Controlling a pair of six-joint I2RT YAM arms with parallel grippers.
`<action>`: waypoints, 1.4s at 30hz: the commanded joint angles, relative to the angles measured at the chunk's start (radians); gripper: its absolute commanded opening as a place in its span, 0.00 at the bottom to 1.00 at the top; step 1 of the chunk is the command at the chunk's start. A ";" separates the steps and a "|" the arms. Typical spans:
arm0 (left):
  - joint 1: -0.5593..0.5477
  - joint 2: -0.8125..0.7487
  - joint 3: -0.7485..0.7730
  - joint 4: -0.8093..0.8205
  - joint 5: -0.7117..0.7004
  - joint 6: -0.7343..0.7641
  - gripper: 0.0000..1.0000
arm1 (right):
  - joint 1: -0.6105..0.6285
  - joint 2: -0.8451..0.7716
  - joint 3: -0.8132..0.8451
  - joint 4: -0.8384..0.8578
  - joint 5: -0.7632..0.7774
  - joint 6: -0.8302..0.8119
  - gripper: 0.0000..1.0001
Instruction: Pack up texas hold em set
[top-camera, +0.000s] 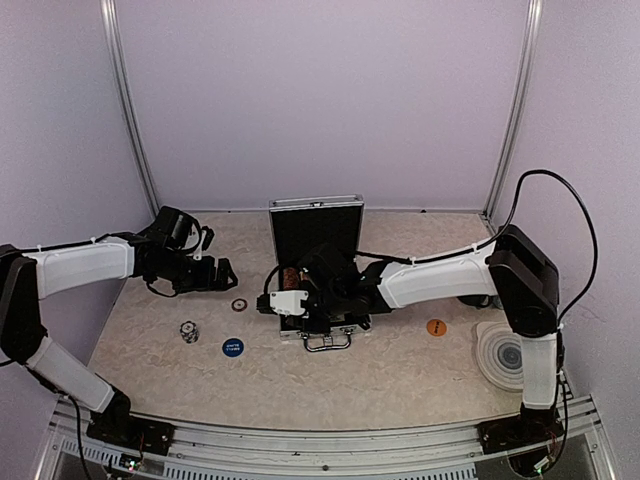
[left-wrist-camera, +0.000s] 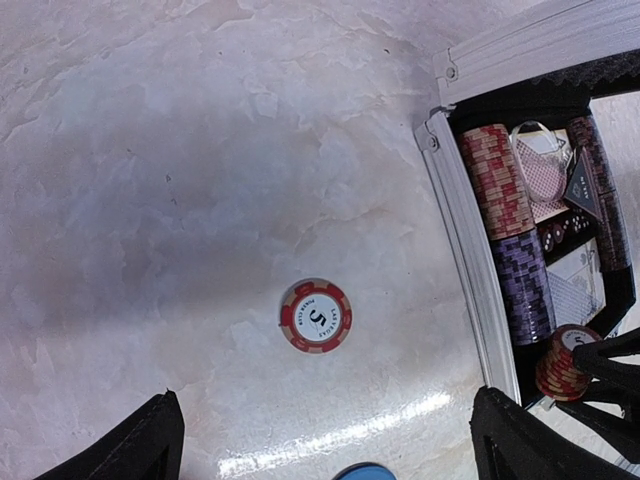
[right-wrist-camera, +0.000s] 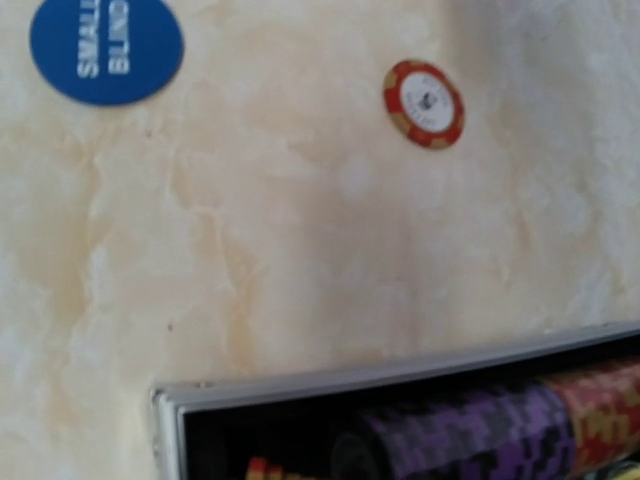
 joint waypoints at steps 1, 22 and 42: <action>0.005 0.010 -0.007 0.016 0.016 -0.001 0.99 | 0.012 0.022 0.033 -0.001 0.021 -0.016 0.00; 0.004 0.015 -0.008 0.017 0.020 0.000 0.99 | 0.015 0.018 0.043 -0.002 0.043 0.007 0.71; 0.002 0.041 -0.009 0.013 0.061 0.012 0.99 | 0.014 0.001 0.038 0.003 0.145 0.044 0.75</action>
